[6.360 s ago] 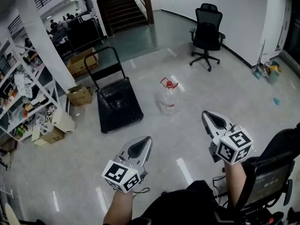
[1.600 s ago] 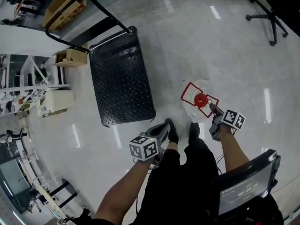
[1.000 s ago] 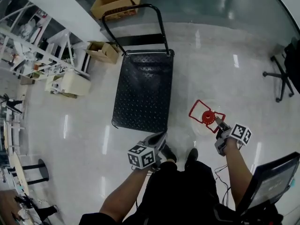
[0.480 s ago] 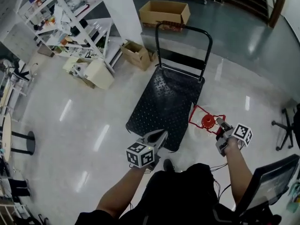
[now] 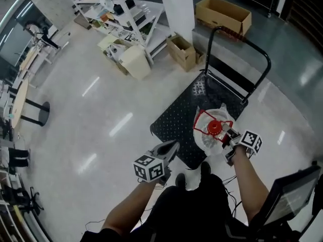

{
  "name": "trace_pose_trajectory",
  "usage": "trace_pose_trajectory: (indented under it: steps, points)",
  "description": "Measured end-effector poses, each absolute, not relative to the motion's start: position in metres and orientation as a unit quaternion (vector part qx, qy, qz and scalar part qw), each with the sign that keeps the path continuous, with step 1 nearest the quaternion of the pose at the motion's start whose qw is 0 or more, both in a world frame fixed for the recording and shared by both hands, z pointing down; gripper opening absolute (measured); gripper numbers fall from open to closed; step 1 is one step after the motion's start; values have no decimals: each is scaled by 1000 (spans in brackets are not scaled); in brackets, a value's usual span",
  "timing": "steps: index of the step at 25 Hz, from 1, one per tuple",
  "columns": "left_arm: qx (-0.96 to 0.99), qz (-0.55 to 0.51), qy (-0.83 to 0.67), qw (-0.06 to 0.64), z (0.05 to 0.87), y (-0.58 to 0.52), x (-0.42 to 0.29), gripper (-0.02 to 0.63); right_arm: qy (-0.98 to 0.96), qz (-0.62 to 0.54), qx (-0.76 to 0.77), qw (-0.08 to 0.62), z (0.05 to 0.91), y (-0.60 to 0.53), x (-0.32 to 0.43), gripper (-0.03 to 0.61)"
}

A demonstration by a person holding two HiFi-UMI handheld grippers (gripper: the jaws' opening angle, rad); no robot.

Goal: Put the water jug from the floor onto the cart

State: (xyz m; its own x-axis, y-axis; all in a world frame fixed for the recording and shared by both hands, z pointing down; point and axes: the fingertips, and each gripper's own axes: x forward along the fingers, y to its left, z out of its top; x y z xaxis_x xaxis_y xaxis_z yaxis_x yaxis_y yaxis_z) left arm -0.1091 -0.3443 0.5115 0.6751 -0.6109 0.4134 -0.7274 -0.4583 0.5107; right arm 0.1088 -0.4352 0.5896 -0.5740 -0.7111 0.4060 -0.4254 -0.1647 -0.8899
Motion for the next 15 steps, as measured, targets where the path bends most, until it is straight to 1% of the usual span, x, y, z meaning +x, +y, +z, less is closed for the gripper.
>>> trace_pose_trajectory:
  steps: [9,15]
  points:
    - [792,71,-487,361,530,-368,-145,-6,675,-640,-367,22,641,-528,16,61]
    - [765,69,-532,356,533,-377,-158,-6,686,-645,-336,-13,668,-570,-19,61]
